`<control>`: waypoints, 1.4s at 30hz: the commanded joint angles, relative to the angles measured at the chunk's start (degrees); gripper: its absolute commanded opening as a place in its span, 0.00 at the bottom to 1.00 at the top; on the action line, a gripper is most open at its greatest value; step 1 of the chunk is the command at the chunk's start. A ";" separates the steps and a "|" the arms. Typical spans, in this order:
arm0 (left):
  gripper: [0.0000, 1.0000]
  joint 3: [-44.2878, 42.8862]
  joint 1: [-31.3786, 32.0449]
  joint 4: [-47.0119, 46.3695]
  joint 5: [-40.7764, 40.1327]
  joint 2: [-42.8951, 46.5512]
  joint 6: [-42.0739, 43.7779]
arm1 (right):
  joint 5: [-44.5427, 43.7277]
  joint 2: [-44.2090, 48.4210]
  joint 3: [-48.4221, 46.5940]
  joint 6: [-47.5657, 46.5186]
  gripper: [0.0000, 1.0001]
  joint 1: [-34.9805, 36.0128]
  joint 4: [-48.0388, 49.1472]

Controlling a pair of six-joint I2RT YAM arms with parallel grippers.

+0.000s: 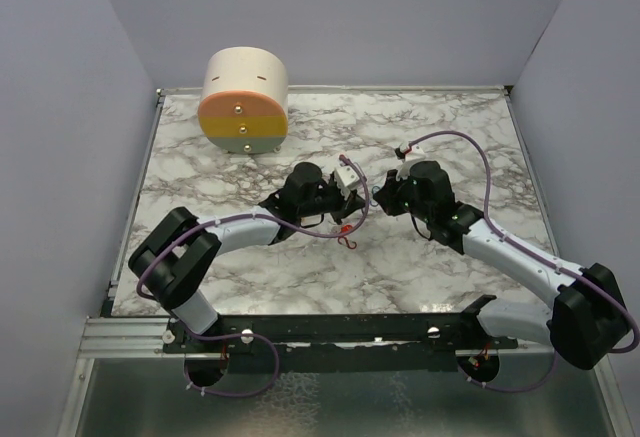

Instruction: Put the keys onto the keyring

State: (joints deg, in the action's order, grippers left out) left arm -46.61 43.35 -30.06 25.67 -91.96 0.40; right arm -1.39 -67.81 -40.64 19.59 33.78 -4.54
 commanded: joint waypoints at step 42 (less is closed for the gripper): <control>0.00 -3.06 1.46 -1.58 1.56 -1.23 1.26 | 1.27 1.16 0.25 -0.25 0.01 0.32 1.49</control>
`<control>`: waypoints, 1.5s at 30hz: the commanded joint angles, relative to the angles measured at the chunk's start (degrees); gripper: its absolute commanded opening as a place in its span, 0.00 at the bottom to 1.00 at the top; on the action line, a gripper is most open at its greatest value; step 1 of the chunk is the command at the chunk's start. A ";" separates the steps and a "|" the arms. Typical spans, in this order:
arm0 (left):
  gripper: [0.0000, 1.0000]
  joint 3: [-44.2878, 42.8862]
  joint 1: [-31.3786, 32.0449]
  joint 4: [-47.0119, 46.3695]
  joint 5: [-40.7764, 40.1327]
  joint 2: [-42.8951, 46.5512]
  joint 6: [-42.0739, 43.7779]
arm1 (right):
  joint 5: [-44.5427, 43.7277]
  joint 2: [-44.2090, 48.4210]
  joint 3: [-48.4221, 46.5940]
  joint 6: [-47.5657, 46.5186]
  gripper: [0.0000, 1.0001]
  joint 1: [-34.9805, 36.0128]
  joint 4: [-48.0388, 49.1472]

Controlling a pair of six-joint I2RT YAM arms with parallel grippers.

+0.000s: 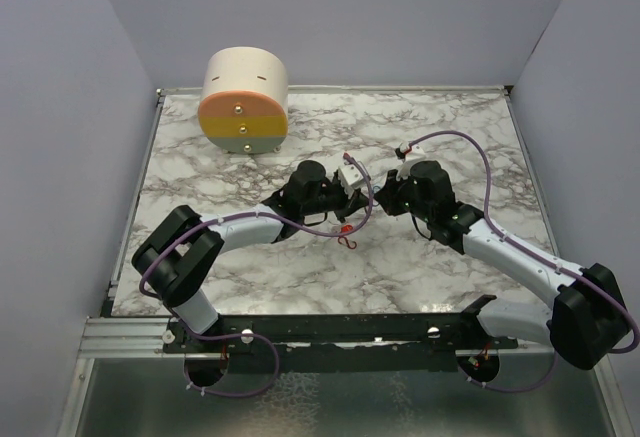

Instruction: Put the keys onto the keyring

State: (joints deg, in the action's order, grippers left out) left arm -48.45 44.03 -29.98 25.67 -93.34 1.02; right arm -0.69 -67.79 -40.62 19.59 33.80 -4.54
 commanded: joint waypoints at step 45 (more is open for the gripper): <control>0.00 0.99 2.14 -1.66 -0.95 1.54 0.41 | -4.57 -0.46 -1.83 12.34 0.37 0.28 1.20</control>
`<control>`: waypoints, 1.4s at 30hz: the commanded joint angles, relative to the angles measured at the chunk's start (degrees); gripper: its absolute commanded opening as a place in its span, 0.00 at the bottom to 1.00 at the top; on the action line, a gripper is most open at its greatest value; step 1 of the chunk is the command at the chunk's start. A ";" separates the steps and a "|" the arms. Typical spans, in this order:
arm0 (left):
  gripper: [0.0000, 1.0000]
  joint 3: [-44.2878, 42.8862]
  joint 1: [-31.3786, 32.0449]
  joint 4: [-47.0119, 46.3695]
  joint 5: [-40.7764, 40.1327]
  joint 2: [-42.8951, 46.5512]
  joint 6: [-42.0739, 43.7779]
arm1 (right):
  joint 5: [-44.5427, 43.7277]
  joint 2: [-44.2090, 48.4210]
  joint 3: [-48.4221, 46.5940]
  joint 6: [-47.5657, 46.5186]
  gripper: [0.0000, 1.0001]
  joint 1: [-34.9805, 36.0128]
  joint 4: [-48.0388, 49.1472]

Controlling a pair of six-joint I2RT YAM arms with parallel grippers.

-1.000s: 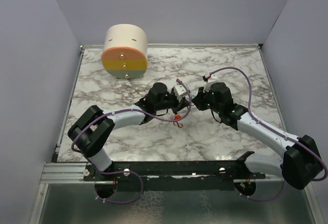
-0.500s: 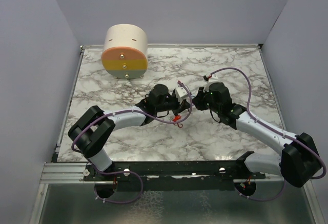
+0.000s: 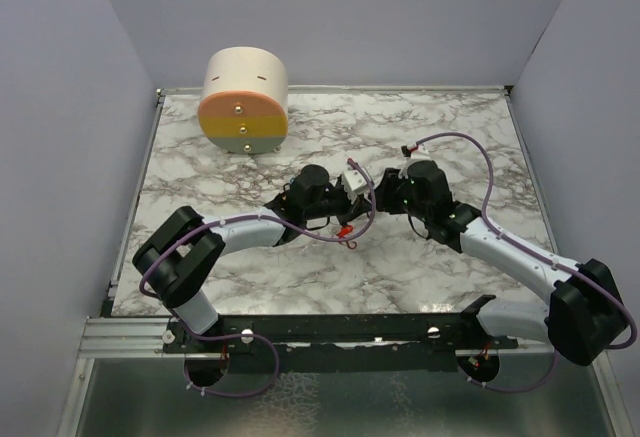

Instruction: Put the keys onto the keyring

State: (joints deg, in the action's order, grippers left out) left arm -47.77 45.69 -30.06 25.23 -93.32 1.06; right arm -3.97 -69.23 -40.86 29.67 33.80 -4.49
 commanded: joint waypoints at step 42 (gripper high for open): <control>0.00 4.05 -14.22 1.68 -25.40 1.03 -17.25 | 3.19 -0.29 3.32 -11.19 0.57 0.43 1.51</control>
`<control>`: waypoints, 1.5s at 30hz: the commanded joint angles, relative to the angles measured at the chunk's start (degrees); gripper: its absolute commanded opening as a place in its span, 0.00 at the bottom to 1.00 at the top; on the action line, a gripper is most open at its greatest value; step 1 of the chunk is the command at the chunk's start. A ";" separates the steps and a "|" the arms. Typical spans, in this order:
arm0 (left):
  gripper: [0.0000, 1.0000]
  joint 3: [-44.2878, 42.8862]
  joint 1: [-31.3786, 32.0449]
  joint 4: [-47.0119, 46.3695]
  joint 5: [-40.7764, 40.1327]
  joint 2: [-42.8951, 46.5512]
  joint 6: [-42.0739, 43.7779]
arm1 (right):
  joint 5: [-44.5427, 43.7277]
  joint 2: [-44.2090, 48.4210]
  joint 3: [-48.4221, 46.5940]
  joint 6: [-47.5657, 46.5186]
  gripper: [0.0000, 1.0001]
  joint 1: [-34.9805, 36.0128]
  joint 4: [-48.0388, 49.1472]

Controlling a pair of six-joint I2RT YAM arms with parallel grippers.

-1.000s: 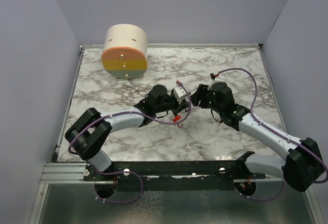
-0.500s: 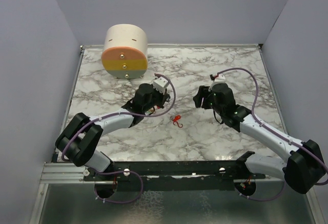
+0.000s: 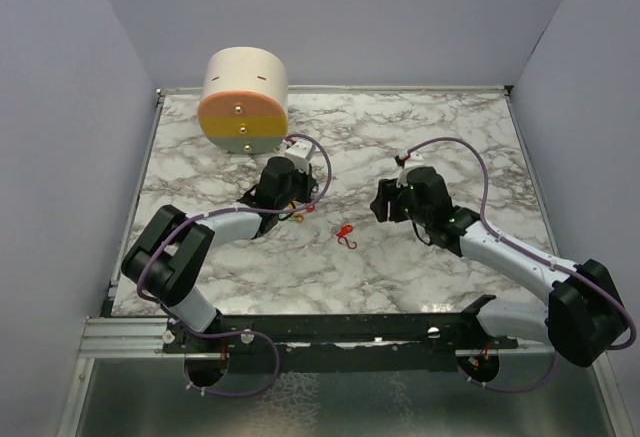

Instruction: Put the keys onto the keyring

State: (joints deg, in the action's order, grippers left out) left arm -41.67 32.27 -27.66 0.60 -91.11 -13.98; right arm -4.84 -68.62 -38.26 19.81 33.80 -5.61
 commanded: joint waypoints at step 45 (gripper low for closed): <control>0.56 6.42 -1.16 5.89 0.25 19.95 -6.72 | -1.19 -22.09 -6.14 -6.24 0.54 16.45 1.18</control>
State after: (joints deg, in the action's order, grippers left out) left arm -35.77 31.20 -21.54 -0.32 -73.67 -20.25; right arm -3.42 -89.56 -42.70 14.59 49.63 -4.49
